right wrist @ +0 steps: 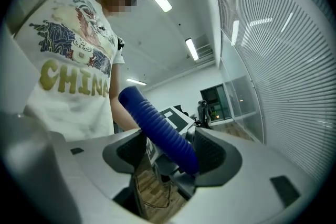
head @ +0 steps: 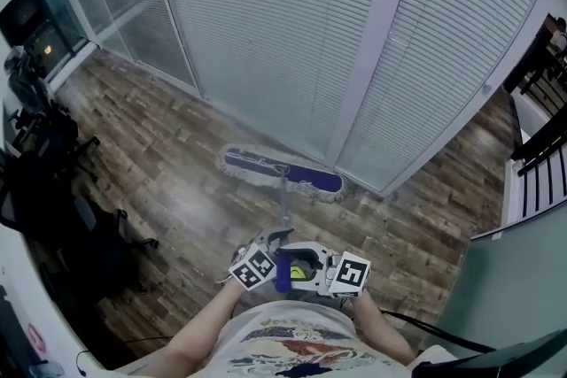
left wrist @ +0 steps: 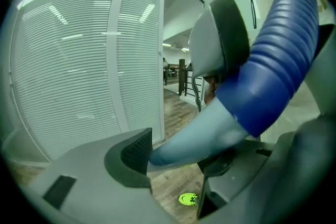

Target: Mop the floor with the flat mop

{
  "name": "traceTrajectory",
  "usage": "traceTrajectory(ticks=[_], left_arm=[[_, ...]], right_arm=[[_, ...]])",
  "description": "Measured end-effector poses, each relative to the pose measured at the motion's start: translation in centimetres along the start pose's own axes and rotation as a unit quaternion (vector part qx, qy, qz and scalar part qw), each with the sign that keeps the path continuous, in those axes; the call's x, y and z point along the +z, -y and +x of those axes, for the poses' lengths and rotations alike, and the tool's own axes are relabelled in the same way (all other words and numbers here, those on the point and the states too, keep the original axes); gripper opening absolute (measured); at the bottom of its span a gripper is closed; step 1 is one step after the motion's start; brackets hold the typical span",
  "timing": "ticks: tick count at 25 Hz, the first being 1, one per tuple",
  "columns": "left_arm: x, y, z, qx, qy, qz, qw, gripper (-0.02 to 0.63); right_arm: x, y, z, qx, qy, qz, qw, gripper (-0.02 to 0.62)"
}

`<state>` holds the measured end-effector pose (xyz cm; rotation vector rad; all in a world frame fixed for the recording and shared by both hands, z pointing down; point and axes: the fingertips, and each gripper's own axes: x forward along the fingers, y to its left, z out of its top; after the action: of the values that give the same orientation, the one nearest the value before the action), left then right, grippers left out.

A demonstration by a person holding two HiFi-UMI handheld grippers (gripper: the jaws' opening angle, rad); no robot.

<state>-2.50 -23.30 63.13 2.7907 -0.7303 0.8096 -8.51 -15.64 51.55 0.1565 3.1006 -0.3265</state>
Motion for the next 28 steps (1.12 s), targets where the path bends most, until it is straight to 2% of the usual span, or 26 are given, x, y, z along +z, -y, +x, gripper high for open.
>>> traceTrajectory(ticks=[5, 11, 19, 24, 28], left_arm=[[0.3, -0.6, 0.0, 0.005, -0.002, -0.021, 0.9998, 0.202], [-0.9, 0.0, -0.3, 0.006, -0.007, -0.008, 0.9999, 0.202], [-3.6, 6.2, -4.3, 0.009, 0.005, -0.002, 0.9999, 0.202], [-6.6, 11.2, -7.9, 0.004, 0.004, 0.006, 1.0, 0.202], [-8.3, 15.2, -10.9, 0.005, 0.013, -0.003, 0.9999, 0.202]], right_arm=[[0.7, 0.6, -0.1, -0.004, 0.015, 0.007, 1.0, 0.264], [-0.4, -0.2, 0.4, -0.003, 0.0, 0.01, 1.0, 0.264], [-2.5, -7.7, 2.5, -0.018, -0.011, 0.008, 1.0, 0.265], [-4.5, -13.8, 4.9, -0.021, -0.019, 0.005, 1.0, 0.265], [-5.6, -18.8, 6.6, -0.021, -0.017, 0.007, 1.0, 0.265]])
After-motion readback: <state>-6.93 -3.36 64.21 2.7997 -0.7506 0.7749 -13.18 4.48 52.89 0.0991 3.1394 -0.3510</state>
